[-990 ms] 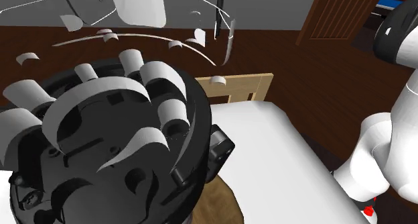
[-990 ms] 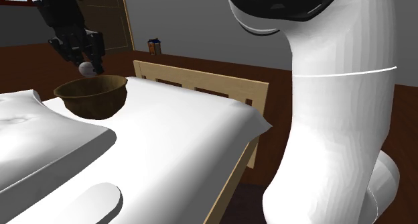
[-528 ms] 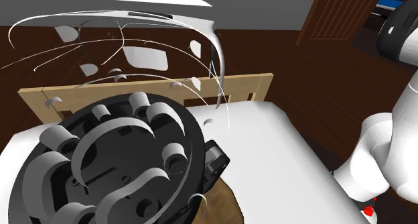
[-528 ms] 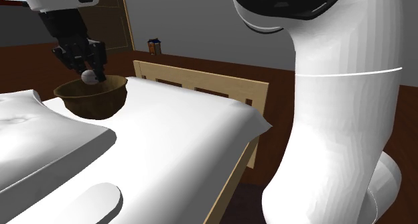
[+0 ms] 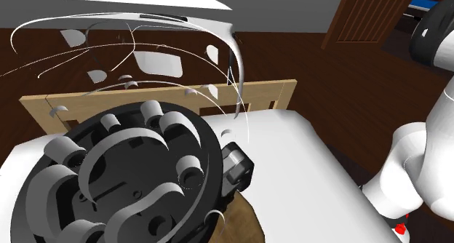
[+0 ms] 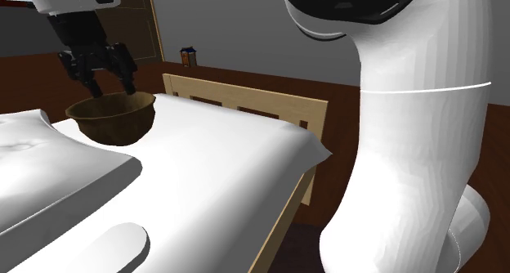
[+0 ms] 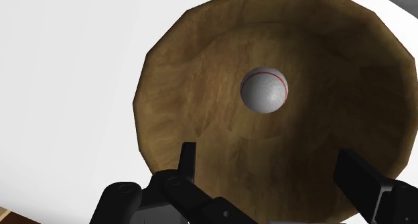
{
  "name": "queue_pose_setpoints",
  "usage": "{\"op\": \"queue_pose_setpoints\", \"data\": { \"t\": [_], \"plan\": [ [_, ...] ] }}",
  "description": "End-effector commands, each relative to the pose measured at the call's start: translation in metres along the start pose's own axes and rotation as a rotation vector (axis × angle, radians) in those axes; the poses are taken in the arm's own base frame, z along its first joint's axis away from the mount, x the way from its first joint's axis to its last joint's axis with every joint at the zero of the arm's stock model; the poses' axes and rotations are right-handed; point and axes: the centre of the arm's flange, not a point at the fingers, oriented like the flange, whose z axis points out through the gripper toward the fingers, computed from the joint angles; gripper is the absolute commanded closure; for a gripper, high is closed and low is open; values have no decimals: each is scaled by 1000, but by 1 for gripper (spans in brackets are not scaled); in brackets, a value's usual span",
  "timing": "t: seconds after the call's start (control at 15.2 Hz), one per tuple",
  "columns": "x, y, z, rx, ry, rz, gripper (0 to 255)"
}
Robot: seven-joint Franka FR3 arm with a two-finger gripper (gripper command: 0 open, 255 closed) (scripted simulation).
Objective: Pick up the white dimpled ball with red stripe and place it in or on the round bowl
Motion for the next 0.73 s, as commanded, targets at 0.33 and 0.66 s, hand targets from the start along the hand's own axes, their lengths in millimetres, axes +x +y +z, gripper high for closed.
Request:
{"op": "queue_pose_setpoints", "data": {
  "t": [0.33, 0.66],
  "plan": [
    [0, 0, -50, 0, 0, 0, 0],
    [0, 0, -50, 0, 0, 0, 0]
  ]
}}
